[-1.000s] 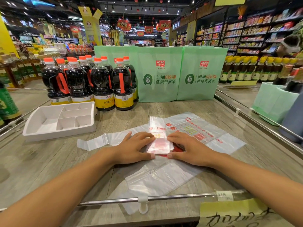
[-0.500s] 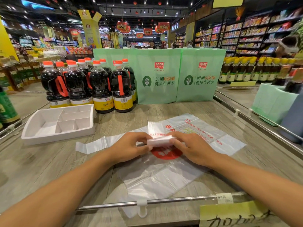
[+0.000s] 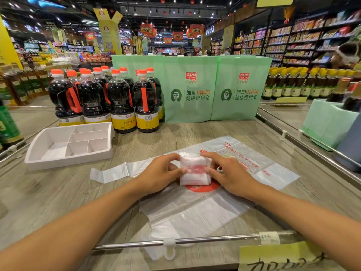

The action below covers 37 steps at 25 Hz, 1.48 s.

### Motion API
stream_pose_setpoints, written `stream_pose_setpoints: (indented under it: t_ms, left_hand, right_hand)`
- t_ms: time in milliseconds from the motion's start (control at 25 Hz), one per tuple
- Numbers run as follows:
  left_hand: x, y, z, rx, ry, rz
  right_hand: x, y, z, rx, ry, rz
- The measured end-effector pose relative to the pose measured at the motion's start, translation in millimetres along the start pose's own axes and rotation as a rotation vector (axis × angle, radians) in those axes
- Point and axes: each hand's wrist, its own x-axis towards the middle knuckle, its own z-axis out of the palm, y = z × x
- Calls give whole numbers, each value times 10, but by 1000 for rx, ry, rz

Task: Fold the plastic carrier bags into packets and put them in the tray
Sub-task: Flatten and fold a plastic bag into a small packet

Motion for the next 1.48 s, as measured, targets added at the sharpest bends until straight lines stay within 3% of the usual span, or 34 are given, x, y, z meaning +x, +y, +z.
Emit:
stream_pose_setpoints:
  t_ms: [120, 280, 400, 680, 960, 1160, 1480]
  left_hand:
    - [0, -22, 33, 22, 14, -39]
    - [-7, -41, 41, 258, 10, 2]
    - [-11, -101, 11, 460, -65, 27]
    - [-81, -200, 7, 684, -205, 94]
    - [-77, -99, -1, 749, -373, 1]
    - [-96, -98, 13, 739, -404, -2]
    - [-82, -115, -6, 745, -461, -59]
  right_hand:
    - [11, 9, 17, -32, -42, 18]
    - [10, 44, 32, -104, -90, 3]
    - [-18, 59, 22, -149, -148, 12]
    - [-97, 19, -54, -232, -217, -34]
    - [-108, -36, -142, -348, -340, -62]
    - [-209, -60, -139, -312, -230, -197]
    - [-187, -2, -160, -260, -387, -97]
